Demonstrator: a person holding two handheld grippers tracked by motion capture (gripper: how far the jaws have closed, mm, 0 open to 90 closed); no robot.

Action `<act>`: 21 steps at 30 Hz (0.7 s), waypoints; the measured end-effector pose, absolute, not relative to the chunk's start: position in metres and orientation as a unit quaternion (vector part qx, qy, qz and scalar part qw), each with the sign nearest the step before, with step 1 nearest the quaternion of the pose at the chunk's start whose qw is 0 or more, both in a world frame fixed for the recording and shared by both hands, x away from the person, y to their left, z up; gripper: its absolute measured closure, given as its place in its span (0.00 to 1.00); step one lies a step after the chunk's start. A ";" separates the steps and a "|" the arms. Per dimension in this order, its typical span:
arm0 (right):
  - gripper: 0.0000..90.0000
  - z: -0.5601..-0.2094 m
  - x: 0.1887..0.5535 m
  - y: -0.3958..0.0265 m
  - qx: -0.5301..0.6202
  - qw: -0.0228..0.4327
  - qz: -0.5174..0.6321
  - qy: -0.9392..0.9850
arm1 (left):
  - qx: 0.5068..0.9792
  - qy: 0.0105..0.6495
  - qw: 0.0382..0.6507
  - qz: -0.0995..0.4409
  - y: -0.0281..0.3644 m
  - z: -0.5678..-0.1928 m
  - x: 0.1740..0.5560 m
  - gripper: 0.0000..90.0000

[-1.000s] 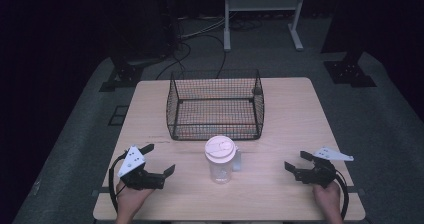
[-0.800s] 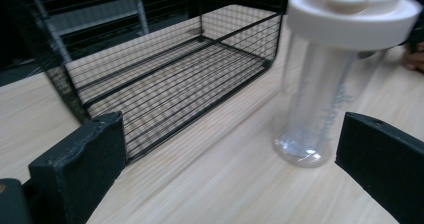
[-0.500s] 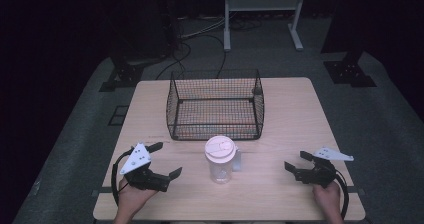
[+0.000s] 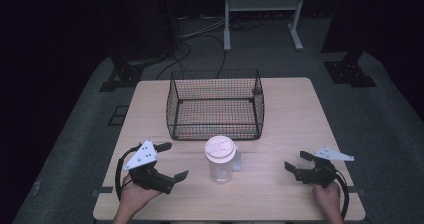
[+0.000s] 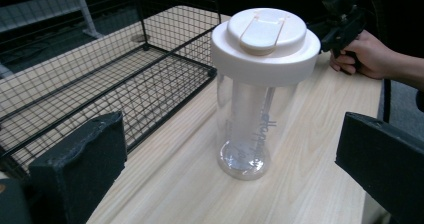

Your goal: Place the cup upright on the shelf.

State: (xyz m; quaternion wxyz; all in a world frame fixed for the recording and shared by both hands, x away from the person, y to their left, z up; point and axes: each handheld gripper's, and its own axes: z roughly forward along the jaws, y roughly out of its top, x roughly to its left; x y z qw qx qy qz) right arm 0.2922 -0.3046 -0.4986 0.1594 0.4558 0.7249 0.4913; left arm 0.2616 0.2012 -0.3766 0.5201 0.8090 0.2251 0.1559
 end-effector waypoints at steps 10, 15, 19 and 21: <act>0.14 -0.499 0.292 -0.304 0.452 0.156 0.494 0.726 | 0.825 0.197 0.510 0.144 0.179 -0.369 0.266 0.00; 0.14 -0.499 0.292 -0.305 0.450 0.154 0.497 0.726 | 0.834 0.183 0.503 0.135 0.167 -0.367 0.268 0.00; 0.14 -0.499 0.292 -0.305 0.449 0.152 0.499 0.726 | 0.840 0.177 0.496 0.131 0.161 -0.367 0.268 0.00; 0.14 -0.499 0.292 -0.305 0.448 0.151 0.500 0.726 | 0.841 0.175 0.496 0.129 0.158 -0.366 0.269 0.00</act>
